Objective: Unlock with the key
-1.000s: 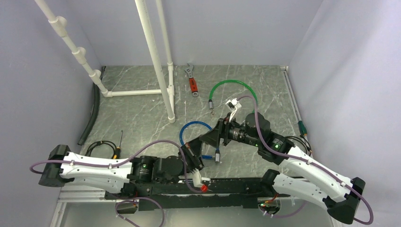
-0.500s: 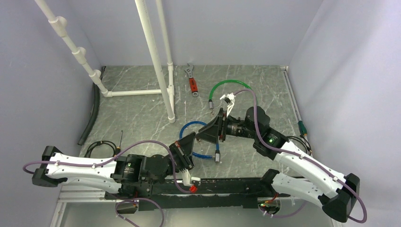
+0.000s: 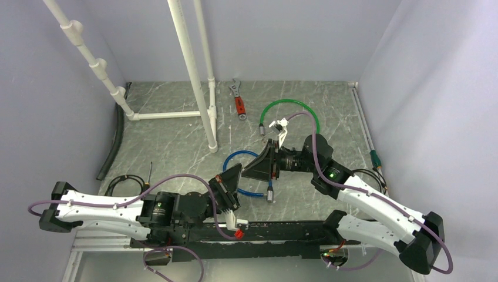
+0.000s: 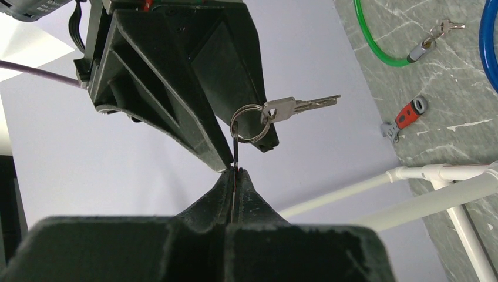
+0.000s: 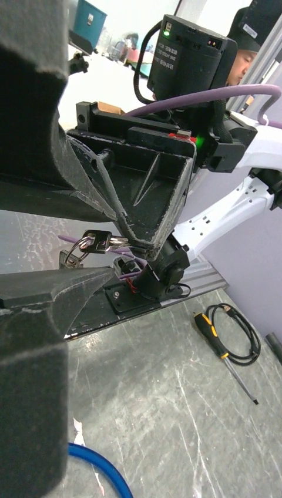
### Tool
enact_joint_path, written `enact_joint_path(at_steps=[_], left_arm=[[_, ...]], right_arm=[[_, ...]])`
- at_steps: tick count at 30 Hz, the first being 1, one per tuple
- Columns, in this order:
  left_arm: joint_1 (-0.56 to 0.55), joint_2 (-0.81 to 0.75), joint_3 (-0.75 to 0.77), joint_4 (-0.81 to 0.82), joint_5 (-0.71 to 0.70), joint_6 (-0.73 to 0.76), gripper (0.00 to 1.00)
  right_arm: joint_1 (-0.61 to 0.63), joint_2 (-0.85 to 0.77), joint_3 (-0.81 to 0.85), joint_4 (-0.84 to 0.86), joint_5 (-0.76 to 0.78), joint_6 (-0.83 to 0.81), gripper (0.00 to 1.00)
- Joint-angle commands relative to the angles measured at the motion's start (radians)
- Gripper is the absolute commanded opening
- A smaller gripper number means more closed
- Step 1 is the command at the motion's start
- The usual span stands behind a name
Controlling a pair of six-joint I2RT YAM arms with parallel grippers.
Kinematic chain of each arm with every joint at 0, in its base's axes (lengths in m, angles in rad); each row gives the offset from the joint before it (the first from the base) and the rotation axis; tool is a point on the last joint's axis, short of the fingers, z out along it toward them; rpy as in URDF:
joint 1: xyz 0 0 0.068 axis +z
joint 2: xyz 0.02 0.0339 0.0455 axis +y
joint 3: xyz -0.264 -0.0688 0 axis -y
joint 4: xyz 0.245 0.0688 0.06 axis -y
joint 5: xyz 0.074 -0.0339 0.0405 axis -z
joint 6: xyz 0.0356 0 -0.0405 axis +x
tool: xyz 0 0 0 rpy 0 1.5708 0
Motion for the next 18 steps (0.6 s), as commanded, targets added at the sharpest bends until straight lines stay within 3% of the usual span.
enact_joint_path(at_steps=[1,6,13,16,18], left_arm=[[-0.006,-0.023,-0.006,0.063,-0.019,0.022,0.0],[-0.007,-0.025,-0.01,0.086,-0.02,0.024,0.0],[-0.007,-0.028,-0.01,0.086,-0.025,0.019,0.0],[-0.006,-0.029,-0.013,0.086,-0.029,0.014,0.0],[-0.006,-0.032,-0.012,0.063,-0.036,0.007,0.09]], right_arm=[[-0.003,-0.012,-0.002,0.053,-0.028,0.006,0.35],[-0.003,-0.018,-0.005,0.048,-0.022,0.005,0.28],[-0.003,-0.013,-0.013,0.054,-0.012,0.011,0.0],[-0.003,-0.02,-0.014,0.054,-0.007,0.011,0.0],[-0.003,-0.028,-0.017,0.052,-0.003,0.01,0.0]])
